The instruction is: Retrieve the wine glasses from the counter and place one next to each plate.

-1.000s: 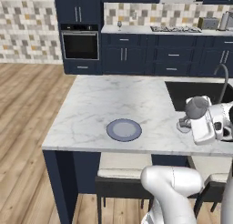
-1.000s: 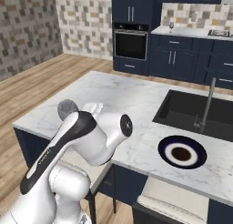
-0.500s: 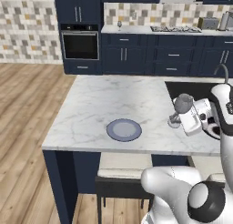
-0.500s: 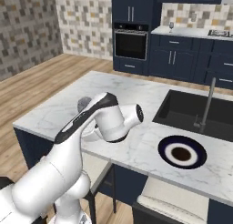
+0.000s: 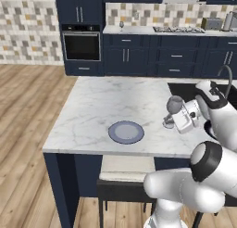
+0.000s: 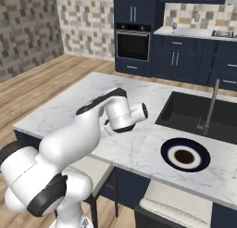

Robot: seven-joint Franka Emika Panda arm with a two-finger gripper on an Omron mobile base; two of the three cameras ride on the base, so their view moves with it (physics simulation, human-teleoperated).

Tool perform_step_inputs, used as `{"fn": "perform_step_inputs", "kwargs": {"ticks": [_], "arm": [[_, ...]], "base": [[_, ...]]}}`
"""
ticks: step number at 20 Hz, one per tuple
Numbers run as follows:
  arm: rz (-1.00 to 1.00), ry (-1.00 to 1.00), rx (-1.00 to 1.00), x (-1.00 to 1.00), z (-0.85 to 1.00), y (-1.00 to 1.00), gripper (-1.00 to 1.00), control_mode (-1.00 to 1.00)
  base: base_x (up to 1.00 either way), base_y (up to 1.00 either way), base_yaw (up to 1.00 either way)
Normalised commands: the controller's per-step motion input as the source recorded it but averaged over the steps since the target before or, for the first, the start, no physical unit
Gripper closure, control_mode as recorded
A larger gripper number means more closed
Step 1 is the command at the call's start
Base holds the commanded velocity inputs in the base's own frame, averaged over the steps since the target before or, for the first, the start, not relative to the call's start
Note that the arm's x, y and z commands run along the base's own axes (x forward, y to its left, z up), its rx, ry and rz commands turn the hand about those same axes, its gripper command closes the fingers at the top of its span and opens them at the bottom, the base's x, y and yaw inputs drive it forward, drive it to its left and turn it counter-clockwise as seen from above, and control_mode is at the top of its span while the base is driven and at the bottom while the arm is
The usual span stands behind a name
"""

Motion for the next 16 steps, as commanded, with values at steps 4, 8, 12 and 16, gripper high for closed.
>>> {"fn": "perform_step_inputs", "kwargs": {"ticks": [4,8,12,16], "arm": [[0.0,0.0,-0.05,0.35,-0.31,0.0,1.0,-1.0],[0.0,0.0,-0.04,0.39,-0.29,0.0,1.0,-1.0],[0.0,0.0,-0.01,0.41,-0.3,0.0,1.0,-1.0],[0.0,0.0,0.0,0.32,-0.3,0.0,1.0,-1.0]], "base": [[0.0,0.0,0.0],[0.0,0.0,0.0],[0.0,0.0,0.0],[0.0,0.0,0.0]]}}
